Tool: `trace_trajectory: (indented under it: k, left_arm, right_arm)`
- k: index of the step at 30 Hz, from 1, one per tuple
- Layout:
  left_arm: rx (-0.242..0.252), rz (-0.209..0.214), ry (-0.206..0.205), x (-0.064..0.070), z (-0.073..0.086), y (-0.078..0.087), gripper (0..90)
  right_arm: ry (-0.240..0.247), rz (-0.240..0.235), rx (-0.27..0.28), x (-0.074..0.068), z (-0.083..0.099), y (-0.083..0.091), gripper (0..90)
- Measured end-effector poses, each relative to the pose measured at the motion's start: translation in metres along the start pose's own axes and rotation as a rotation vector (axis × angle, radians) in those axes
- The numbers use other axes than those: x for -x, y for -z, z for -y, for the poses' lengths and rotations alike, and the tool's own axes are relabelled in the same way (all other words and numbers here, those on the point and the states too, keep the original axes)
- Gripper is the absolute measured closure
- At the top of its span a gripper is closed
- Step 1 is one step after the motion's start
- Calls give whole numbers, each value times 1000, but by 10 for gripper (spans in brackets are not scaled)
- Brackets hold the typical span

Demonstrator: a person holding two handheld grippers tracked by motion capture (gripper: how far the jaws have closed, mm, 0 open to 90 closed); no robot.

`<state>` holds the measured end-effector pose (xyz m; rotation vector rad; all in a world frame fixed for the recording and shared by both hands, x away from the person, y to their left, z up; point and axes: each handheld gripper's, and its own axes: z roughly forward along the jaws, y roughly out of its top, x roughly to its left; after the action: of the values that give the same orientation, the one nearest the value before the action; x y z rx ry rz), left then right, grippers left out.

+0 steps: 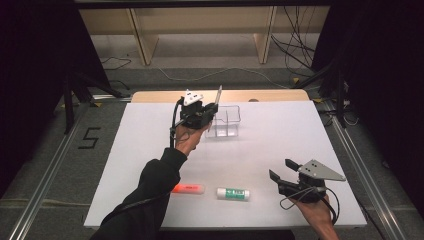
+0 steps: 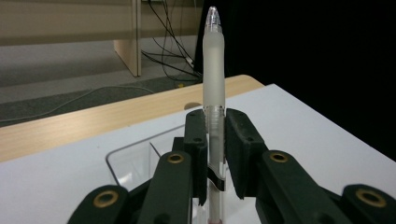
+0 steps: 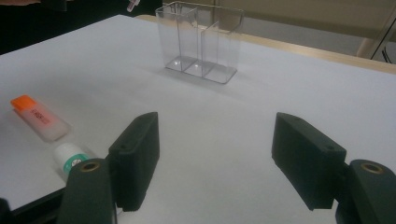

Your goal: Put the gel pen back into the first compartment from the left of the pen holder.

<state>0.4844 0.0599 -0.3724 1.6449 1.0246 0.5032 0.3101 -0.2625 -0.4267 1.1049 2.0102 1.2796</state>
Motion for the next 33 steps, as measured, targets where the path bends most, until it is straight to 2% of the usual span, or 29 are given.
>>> trace_trajectory:
  k: [4,7,17,33]
  left_arm:
    - [21,-17,23,-7,-2,-4,786]
    - [37,-31,13,-10,-3,-7,786]
    - [67,-53,29,-18,-8,-19,787]
    - [74,-91,41,-29,-8,-40,786]
  right_arm:
    - [2,-2,-1,0,0,0,330]
    - [5,-3,-3,0,0,0,330]
    - [5,-7,-4,-1,1,-1,331]
    - [11,-19,-4,-1,1,-2,331]
